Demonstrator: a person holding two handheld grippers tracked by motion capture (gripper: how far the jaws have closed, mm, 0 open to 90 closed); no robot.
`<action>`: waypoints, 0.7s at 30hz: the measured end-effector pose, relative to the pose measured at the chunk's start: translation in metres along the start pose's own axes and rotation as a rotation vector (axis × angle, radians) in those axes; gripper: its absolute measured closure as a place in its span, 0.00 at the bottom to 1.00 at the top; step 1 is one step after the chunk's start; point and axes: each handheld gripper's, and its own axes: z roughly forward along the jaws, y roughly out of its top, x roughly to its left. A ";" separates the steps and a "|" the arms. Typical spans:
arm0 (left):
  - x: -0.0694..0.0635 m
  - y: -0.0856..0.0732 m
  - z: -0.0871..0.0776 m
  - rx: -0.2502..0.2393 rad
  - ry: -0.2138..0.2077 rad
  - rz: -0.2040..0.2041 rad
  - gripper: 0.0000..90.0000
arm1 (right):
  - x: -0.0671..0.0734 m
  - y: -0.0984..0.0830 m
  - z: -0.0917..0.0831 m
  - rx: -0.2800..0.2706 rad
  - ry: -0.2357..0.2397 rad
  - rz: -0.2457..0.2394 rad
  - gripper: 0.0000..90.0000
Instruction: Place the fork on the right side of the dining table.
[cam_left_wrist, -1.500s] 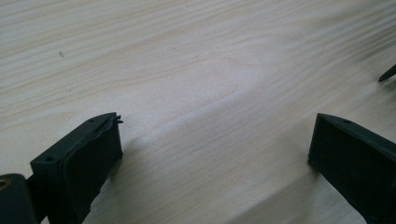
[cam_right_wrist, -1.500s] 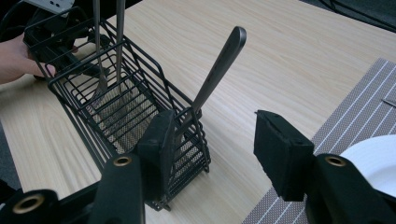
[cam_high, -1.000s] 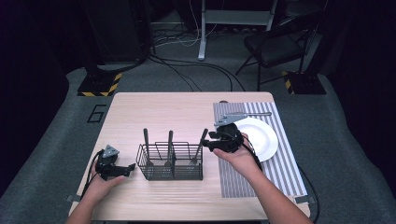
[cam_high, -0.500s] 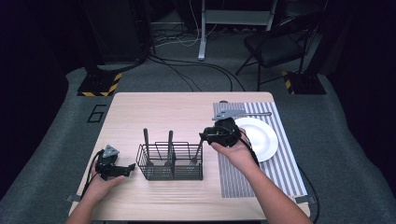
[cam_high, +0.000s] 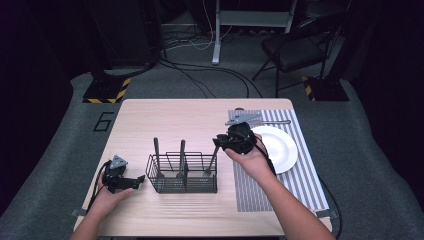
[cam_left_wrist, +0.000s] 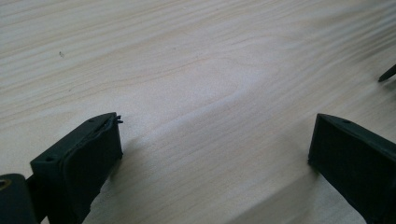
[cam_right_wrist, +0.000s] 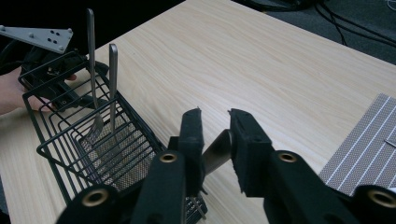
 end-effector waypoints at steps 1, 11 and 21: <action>0.000 0.000 0.000 0.002 0.000 0.000 0.03 | 0.000 0.000 0.000 -0.002 0.004 0.002 0.86; 0.000 0.000 0.000 0.004 -0.001 0.004 0.03 | 0.007 0.003 -0.005 -0.017 0.069 -0.010 0.93; 0.000 0.001 0.000 0.003 0.001 0.003 0.03 | 0.029 0.012 -0.008 -0.007 0.131 -0.067 0.96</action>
